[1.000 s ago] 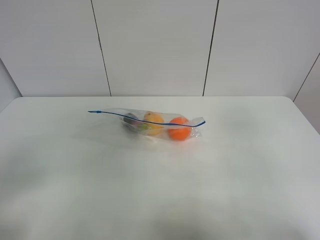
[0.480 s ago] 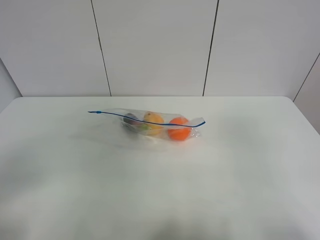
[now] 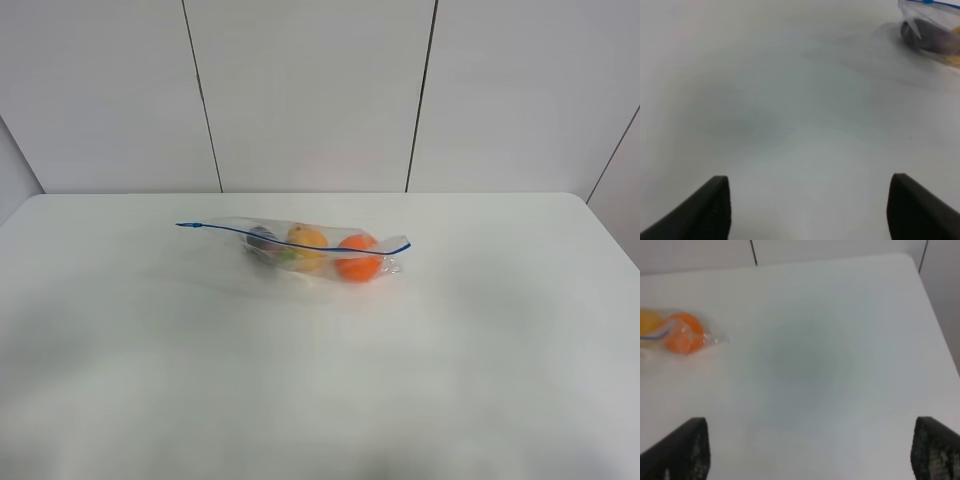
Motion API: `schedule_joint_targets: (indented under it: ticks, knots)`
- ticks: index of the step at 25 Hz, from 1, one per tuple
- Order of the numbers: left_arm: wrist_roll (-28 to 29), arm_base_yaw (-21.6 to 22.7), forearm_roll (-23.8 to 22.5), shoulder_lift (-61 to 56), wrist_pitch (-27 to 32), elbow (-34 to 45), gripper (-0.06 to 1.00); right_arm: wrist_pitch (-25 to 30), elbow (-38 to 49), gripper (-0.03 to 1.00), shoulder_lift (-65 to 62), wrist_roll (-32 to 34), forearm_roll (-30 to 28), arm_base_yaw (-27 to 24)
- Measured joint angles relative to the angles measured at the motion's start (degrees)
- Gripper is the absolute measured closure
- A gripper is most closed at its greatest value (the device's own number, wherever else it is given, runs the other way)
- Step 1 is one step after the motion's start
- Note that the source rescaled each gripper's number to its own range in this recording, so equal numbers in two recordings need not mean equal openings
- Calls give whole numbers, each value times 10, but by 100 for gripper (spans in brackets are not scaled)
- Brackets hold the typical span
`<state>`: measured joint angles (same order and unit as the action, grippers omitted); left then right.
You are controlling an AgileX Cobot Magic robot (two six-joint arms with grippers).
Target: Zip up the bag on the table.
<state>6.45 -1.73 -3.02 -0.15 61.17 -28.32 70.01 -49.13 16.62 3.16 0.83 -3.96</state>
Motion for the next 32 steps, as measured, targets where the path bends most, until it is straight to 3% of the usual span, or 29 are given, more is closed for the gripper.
schedule_joint_targets:
  ticks: [12, 32]
  knots:
    - [0, 0, 0, 0, 0, 0, -4, -1, 95, -2, -116, -4, -8, 0]
    - [0, 0, 1, 0, 0, 0, -4, -92, 201, -2, -170, -18, -11, 0]
